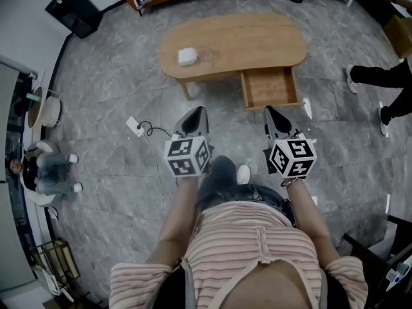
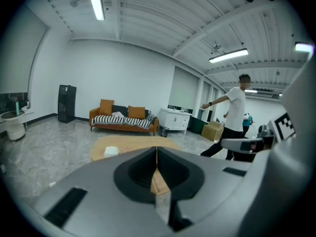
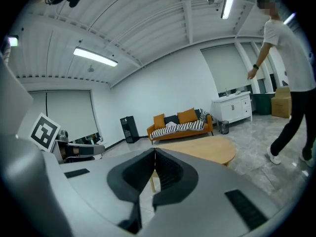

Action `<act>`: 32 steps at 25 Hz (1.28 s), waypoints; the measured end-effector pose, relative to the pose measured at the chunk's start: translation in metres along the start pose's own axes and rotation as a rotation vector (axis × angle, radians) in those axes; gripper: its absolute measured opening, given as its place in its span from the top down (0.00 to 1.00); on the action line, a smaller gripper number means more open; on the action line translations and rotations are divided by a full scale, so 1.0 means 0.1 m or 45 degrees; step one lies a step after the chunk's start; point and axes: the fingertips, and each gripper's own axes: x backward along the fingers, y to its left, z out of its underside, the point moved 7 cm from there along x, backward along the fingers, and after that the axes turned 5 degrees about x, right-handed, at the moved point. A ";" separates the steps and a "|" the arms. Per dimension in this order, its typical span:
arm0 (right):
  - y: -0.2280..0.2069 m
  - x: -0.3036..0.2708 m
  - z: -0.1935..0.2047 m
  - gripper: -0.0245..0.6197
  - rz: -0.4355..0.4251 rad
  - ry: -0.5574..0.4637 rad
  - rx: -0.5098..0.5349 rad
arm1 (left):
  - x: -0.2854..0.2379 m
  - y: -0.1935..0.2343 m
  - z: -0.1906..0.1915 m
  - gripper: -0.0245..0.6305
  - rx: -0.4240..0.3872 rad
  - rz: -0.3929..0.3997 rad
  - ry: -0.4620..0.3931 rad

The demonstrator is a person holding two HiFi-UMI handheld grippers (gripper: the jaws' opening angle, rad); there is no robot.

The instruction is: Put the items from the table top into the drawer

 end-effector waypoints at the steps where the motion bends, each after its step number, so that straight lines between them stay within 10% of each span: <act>1: -0.04 0.00 -0.01 0.95 0.004 -0.002 -0.004 | -0.02 -0.01 -0.02 0.94 -0.001 -0.002 0.000; 32: -0.80 -1.55 -0.01 0.95 0.022 0.236 -0.066 | -1.87 0.82 -0.23 0.94 0.080 -0.120 0.224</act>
